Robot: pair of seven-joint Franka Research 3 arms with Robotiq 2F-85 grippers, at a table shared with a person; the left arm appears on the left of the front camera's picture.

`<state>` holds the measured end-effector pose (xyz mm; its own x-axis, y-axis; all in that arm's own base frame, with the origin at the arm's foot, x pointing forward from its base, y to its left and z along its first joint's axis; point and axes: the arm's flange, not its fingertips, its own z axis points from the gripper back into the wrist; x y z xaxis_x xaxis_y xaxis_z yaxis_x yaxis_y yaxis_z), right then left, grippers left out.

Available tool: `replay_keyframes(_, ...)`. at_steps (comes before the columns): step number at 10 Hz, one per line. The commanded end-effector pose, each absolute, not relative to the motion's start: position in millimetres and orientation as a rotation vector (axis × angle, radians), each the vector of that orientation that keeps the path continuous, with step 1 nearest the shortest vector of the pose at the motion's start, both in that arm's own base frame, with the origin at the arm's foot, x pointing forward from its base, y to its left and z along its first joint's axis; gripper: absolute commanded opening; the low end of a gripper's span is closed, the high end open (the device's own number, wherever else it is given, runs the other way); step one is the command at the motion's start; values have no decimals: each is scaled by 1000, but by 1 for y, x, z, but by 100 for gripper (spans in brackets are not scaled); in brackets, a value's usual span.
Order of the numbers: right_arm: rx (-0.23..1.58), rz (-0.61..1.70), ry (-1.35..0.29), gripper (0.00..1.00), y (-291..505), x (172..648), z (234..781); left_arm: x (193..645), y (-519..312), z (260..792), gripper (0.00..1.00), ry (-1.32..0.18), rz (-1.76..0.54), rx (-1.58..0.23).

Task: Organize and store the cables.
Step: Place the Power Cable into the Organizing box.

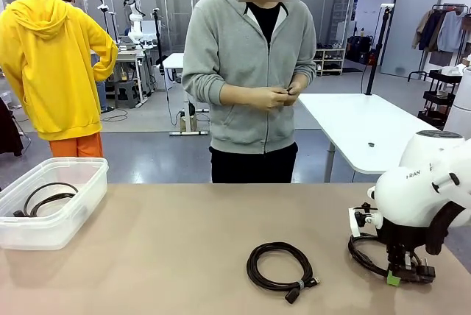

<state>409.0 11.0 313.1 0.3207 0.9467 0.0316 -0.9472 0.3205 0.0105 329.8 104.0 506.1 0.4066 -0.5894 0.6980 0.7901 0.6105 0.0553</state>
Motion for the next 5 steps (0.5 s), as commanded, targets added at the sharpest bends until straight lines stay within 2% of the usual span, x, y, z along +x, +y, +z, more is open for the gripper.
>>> replay_keyframes(1,-11,1212,-79,13,21,396,385,327,102,507,100,-732,-883,-303)
replay_keyframes(2,-4,1175,-50,13,23,398,407,327,102,507,100,-732,-883,-303)
replay_keyframes(5,-15,1221,-144,13,35,400,452,327,102,507,100,-732,-883,-303)
